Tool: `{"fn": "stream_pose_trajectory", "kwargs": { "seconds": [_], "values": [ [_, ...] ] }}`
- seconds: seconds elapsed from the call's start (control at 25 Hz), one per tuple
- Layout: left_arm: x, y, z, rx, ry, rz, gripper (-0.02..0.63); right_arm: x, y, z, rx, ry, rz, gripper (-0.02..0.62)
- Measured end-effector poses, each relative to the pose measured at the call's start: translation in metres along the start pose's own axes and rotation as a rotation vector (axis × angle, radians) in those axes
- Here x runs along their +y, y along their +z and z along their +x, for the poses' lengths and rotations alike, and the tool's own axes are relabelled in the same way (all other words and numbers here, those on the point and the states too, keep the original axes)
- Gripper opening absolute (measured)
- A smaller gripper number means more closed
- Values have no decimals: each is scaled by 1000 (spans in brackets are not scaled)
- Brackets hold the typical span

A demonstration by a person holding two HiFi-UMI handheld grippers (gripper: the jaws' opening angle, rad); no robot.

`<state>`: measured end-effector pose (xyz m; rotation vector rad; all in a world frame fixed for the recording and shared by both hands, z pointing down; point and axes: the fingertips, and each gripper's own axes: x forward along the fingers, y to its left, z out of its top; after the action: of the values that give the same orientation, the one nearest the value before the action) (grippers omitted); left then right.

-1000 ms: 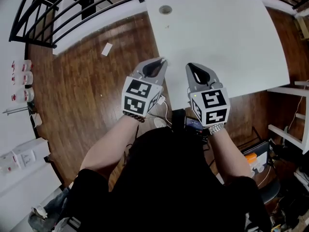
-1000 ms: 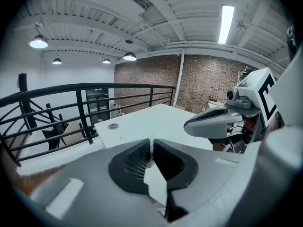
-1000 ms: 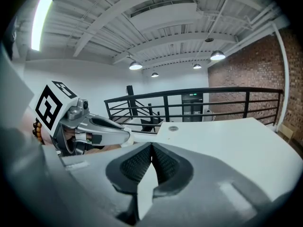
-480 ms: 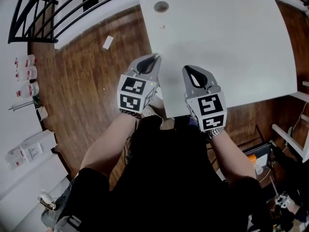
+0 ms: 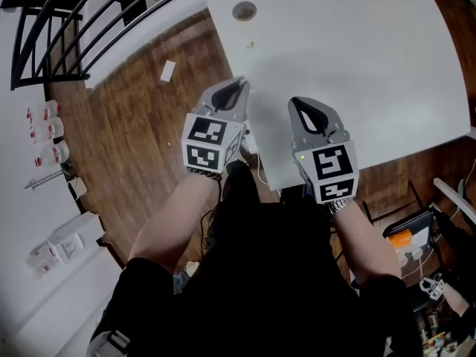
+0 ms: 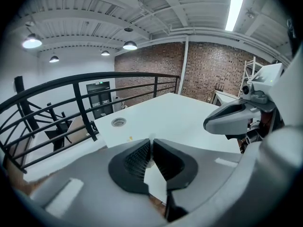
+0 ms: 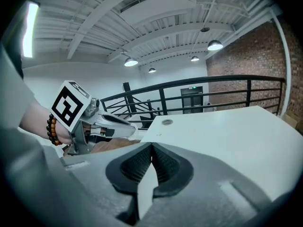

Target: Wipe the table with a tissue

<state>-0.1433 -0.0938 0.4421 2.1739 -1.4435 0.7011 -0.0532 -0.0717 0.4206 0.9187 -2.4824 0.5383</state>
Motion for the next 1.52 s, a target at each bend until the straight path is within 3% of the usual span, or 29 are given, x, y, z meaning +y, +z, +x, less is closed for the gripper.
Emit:
{"fn": "stream_pose_trajectory", "kwargs": {
  "seconds": [0.36,0.92,1.52],
  "values": [
    [35,-1,24,-10,-33,19,35,-2,-10,19,13,-96,68,-8],
    [70,-4,69,-10,-6,-25,35,-12,-17,47,34,-114,78,-8],
    [90,-13,100,41,22,-13,35,-26,-18,63,46,-120,93,-8]
  ]
}}
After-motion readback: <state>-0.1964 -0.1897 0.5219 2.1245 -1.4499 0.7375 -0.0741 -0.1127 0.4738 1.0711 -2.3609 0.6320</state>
